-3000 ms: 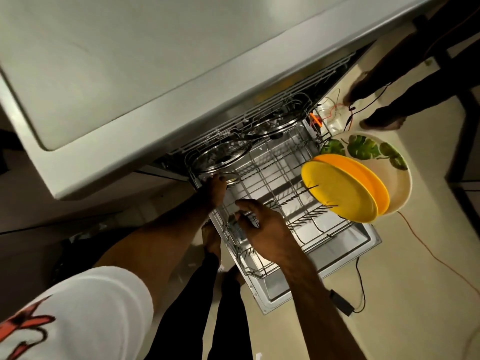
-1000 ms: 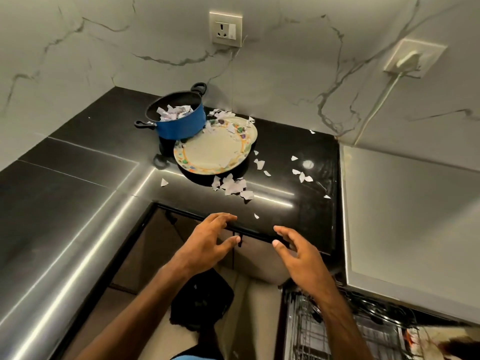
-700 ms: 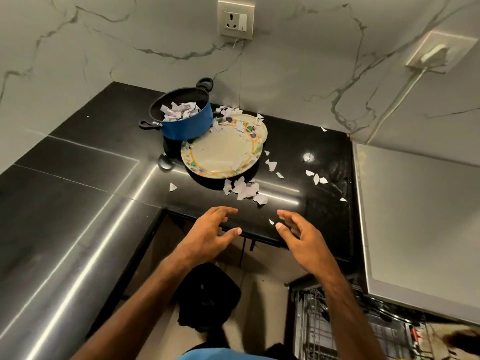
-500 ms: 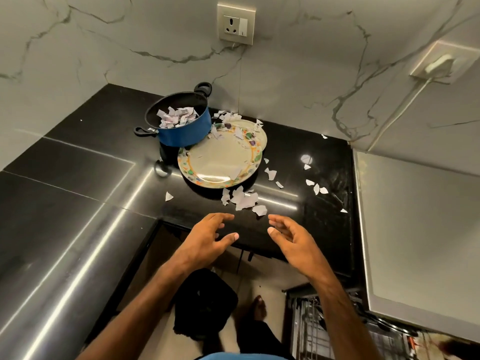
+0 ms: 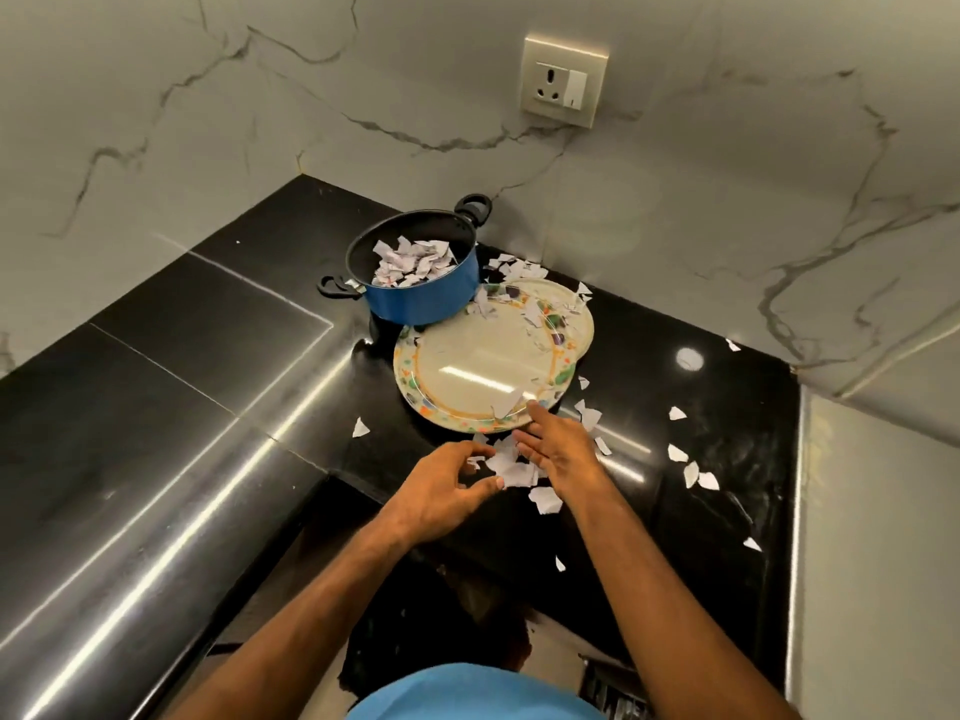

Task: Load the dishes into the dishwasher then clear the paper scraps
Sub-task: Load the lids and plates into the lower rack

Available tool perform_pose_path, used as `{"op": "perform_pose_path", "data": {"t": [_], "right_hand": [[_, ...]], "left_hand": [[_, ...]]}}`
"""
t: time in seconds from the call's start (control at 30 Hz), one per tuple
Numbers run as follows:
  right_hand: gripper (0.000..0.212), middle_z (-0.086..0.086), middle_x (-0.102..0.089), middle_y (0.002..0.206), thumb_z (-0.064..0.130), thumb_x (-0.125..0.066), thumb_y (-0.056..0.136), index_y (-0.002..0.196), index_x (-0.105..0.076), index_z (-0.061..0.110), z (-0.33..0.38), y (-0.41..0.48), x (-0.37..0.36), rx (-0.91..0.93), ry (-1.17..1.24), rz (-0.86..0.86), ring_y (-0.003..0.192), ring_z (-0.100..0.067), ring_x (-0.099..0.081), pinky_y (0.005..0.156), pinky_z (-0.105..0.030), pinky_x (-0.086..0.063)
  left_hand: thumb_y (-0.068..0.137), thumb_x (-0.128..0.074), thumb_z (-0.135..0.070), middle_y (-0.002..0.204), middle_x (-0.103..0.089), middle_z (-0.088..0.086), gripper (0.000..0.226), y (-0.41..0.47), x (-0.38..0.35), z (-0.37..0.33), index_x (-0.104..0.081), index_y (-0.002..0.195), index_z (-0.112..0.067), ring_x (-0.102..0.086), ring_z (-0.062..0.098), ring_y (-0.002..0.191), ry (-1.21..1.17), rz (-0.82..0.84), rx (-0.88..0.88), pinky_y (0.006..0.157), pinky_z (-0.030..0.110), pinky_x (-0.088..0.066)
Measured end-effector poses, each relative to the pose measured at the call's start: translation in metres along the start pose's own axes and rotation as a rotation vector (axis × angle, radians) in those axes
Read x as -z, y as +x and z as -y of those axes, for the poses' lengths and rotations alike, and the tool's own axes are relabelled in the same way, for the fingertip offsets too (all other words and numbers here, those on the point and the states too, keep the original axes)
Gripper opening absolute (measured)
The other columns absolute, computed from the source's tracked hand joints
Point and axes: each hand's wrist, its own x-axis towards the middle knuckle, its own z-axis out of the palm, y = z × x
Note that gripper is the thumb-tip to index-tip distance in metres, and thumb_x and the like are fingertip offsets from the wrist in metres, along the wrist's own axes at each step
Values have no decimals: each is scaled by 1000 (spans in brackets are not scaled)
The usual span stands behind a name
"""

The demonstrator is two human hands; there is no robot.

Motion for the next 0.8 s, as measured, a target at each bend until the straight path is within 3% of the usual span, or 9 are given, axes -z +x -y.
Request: {"op": "perform_pose_path", "data": {"t": [0.2, 0.3, 0.4, 0.47, 0.57, 0.7, 0.8], "right_hand": [[25, -9, -78, 109, 19, -61, 102, 124, -69, 12, 4, 32, -3, 51, -99, -21, 97, -26, -76, 69, -32, -58], [21, -4, -78, 108, 24, -61, 95, 112, -72, 20, 5, 33, 7, 114, -171, -37, 98, -24, -75, 76, -36, -63], [39, 7, -79, 101, 50, -61, 77, 106, -74, 28, 0, 48, 31, 198, -265, -50, 97, -21, -75, 89, -51, -62], [41, 8, -79, 100, 54, -59, 76, 105, -74, 29, 4, 45, 44, 250, -304, -58, 97, -19, -75, 89, -52, -62], [24, 7, -79, 97, 40, -61, 91, 103, -75, 25, 16, 20, 56, 292, -350, -91, 89, -19, -77, 86, -51, -63], [17, 5, -80, 97, 24, -59, 99, 101, -75, 20, 15, 14, 84, 253, -316, -108, 94, -21, -77, 89, -53, -62], [19, 3, -81, 95, 16, -57, 101, 100, -76, 17, 15, 9, 98, 203, -265, -116, 95, -22, -77, 84, -45, -63]], "left_hand": [[89, -69, -53, 138, -55, -11, 54, 22, -6, -4, -55, 138, -34, -60, 7, 116, -1, -51, 53, 103, 35, -53], [90, -70, -51, 124, -62, -15, 41, 28, -7, -4, -63, 125, -32, -63, 3, 108, -33, -94, 99, 99, 30, -54], [91, -67, -55, 102, -70, -16, 25, 35, -5, 4, -66, 102, -32, -67, 2, 91, -92, -187, 207, 84, 23, -55], [89, -63, -63, 92, -73, -12, 33, 40, -3, 10, -65, 94, -30, -70, 6, 85, -133, -255, 316, 81, 28, -57], [83, -61, -74, 84, -77, -8, 51, 45, -4, 18, -65, 96, -26, -74, 9, 81, -287, -314, 435, 84, 38, -61], [82, -60, -75, 102, -75, -3, 59, 52, -9, 15, -60, 111, -24, -75, 8, 85, -479, -295, 503, 87, 39, -62], [88, -60, -66, 115, -72, 3, 59, 60, -14, 8, -57, 124, -19, -75, 16, 95, -645, -210, 524, 91, 40, -61]]}}
